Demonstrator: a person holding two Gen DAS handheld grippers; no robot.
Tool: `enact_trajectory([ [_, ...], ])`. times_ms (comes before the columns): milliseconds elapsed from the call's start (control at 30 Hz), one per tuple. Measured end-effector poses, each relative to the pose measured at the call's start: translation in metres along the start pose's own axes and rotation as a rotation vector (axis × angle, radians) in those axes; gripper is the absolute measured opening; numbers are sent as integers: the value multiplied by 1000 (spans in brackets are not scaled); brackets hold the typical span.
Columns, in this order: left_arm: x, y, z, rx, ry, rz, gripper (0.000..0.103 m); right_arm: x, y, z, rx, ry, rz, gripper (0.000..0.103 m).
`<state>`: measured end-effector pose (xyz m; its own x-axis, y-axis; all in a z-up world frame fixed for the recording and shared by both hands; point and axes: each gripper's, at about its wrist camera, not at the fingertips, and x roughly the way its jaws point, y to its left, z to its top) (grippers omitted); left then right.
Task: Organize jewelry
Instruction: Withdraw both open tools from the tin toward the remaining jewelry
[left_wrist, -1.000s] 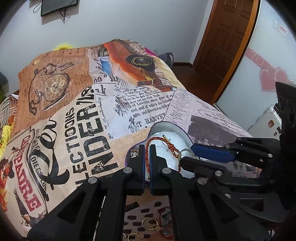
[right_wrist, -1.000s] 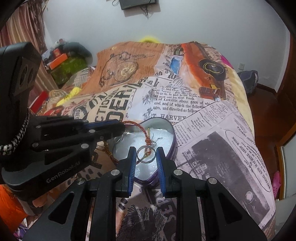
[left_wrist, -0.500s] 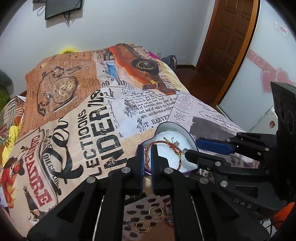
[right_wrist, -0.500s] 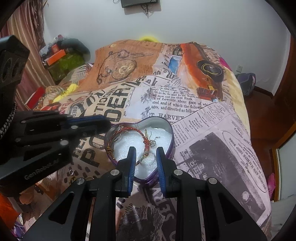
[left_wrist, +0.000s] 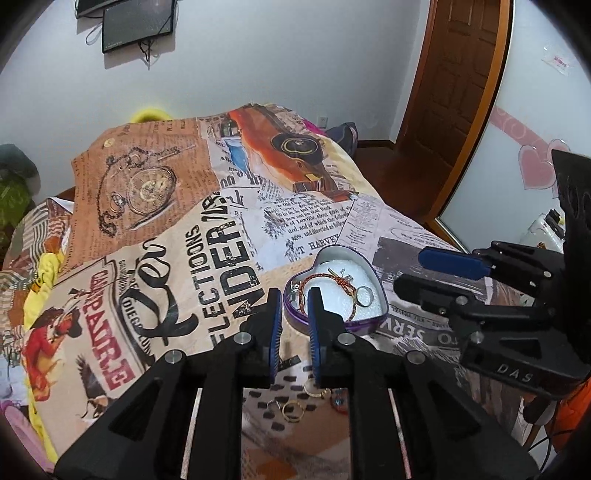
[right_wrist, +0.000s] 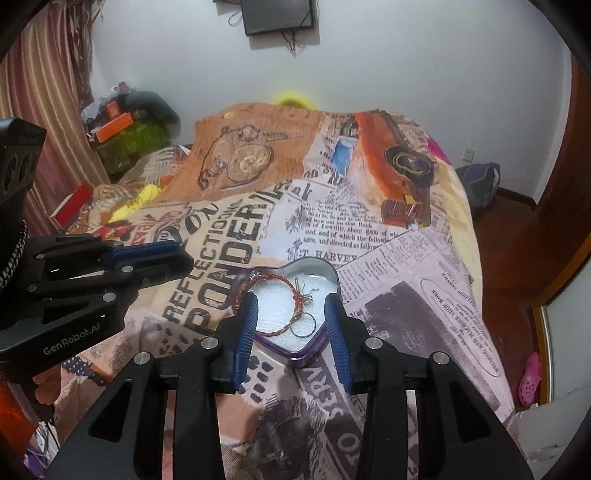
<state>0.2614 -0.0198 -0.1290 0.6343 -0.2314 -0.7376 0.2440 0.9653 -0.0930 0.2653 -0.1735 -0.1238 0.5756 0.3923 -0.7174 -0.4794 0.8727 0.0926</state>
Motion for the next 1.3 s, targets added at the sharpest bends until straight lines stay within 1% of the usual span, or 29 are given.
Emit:
enact_trajectory([
  [33,-4,0,-1,3,-4,5,16,-3,1,0,-2,-5,-1,34],
  [67,-8,-1,-2,4,-11,9,23,-6,3,0,-3,-10,-1,34],
  [133,-19,-2,-4,8,-33,21,29,-14,6,1,-7,-23,-1,34],
  [333,-40,-4,-15,18,-50,31,29,-30,14,-3,-9,-41,3,34],
  [433,-46,-3,-22,18,-51,39,29,-32,19,-8,-6,-37,10,34],
  [533,-49,1,-31,6,-42,42,32,-31,24,-14,-4,-23,16,34],
  [733,-39,18,-56,-38,18,52,33,-23,30,-29,0,22,22,34],
  [1000,-20,32,-87,-78,101,47,33,2,39,-50,2,119,47,34],
  [1133,-7,34,-100,-94,148,21,33,12,43,-57,-2,152,55,34],
  [1233,0,31,-103,-84,166,3,33,18,42,-60,2,172,61,34],
  [1300,4,27,-103,-79,170,-23,33,21,41,-61,2,182,63,34],
])
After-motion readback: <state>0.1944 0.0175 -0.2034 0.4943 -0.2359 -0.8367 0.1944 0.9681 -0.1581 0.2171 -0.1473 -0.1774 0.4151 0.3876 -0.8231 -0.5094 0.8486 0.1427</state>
